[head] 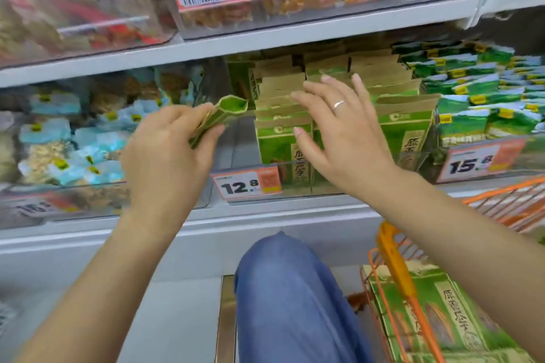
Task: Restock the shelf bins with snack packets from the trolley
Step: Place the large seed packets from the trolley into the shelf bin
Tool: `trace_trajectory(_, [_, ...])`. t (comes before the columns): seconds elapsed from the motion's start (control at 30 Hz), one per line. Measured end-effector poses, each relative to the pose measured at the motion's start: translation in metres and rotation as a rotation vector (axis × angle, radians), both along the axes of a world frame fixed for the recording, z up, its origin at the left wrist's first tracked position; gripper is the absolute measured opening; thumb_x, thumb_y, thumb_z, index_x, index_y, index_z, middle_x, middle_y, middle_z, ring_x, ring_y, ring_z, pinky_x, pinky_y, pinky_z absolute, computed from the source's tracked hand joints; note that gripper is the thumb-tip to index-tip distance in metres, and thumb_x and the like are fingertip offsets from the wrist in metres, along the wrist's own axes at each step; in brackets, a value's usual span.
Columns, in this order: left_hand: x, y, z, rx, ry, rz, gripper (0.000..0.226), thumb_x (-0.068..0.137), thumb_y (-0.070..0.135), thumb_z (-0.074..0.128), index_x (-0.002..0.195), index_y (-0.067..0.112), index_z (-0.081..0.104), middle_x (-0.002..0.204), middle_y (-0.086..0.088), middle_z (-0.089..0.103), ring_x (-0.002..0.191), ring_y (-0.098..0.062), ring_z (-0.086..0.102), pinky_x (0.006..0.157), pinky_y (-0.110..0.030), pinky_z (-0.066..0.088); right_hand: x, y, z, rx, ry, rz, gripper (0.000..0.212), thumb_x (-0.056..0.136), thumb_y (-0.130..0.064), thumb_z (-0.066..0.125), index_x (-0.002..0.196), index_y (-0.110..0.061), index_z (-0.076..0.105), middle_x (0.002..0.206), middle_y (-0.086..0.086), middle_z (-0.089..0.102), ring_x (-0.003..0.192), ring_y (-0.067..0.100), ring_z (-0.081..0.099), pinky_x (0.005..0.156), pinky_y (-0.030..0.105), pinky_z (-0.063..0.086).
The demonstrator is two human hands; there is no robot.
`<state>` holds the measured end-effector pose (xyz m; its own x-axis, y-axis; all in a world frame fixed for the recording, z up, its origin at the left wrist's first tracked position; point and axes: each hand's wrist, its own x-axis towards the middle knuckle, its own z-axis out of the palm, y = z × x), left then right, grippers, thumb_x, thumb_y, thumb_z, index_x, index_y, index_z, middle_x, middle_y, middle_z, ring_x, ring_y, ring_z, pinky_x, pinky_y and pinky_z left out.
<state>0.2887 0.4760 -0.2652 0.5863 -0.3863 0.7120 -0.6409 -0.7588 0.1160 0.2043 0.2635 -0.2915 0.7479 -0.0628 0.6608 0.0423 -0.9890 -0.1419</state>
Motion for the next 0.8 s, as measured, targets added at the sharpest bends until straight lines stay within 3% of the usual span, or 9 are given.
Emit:
trace_trajectory(0.1, [0.028, -0.03, 0.0, 0.124, 0.092, 0.047, 0.026, 0.091, 0.034, 0.059, 0.115, 0.028, 0.067, 0.104, -0.007, 0.065, 0.093, -0.036, 0.06, 0.065, -0.041, 0.046, 0.008, -0.007, -0.02, -0.099, 0.016, -0.106, 0.044, 0.093, -0.035, 0.047, 0.13, -0.013, 0.056, 0.126, 0.009, 0.061, 0.123, 0.031, 0.051, 0.116, 0.052, 0.015])
trace_trajectory(0.3, [0.093, -0.085, 0.008, 0.352, 0.182, 0.194, 0.027, 0.093, 0.007, 0.05, 0.118, 0.005, 0.06, 0.113, -0.026, 0.061, 0.105, -0.045, 0.058, 0.082, -0.048, 0.047, 0.018, -0.008, -0.034, -0.115, -0.142, -0.145, 0.041, 0.091, -0.031, 0.049, 0.125, -0.011, 0.061, 0.12, 0.008, 0.064, 0.115, 0.029, 0.057, 0.116, 0.051, 0.015])
trace_trajectory(0.4, [0.129, -0.107, 0.011, 0.382, 0.223, 0.274, 0.029, 0.098, 0.011, 0.047, 0.124, 0.001, 0.054, 0.126, -0.024, 0.056, 0.117, -0.041, 0.053, 0.091, -0.047, 0.046, 0.019, -0.008, -0.035, -0.102, -0.15, -0.142, 0.041, 0.092, -0.03, 0.048, 0.125, -0.011, 0.061, 0.121, 0.008, 0.064, 0.115, 0.029, 0.057, 0.116, 0.052, 0.016])
trace_trajectory(0.57, [0.164, -0.122, 0.006, 0.431, 0.212, 0.208, 0.04, 0.1, 0.015, 0.04, 0.139, 0.005, 0.042, 0.143, -0.021, 0.043, 0.131, -0.04, 0.04, 0.104, -0.047, 0.035, 0.02, -0.007, -0.036, -0.06, -0.152, -0.135, 0.041, 0.092, -0.029, 0.046, 0.125, -0.01, 0.061, 0.122, 0.01, 0.063, 0.114, 0.03, 0.058, 0.115, 0.053, 0.019])
trace_trajectory(0.7, [0.179, -0.135, 0.003, 0.423, 0.257, 0.232, 0.04, 0.096, 0.01, 0.046, 0.136, 0.012, 0.048, 0.135, -0.018, 0.051, 0.124, -0.039, 0.048, 0.098, -0.048, 0.042, 0.02, -0.008, -0.036, -0.047, -0.143, -0.135, 0.042, 0.092, -0.03, 0.045, 0.126, -0.01, 0.06, 0.123, 0.01, 0.063, 0.114, 0.029, 0.058, 0.115, 0.052, 0.018])
trace_trajectory(0.8, [0.178, -0.145, 0.0, 0.402, 0.305, 0.295, 0.032, 0.095, 0.005, 0.048, 0.126, 0.006, 0.054, 0.131, -0.019, 0.055, 0.122, -0.037, 0.051, 0.096, -0.044, 0.044, 0.021, -0.007, -0.037, -0.044, -0.148, -0.135, 0.042, 0.092, -0.029, 0.046, 0.126, -0.01, 0.06, 0.123, 0.01, 0.063, 0.113, 0.029, 0.058, 0.115, 0.051, 0.018])
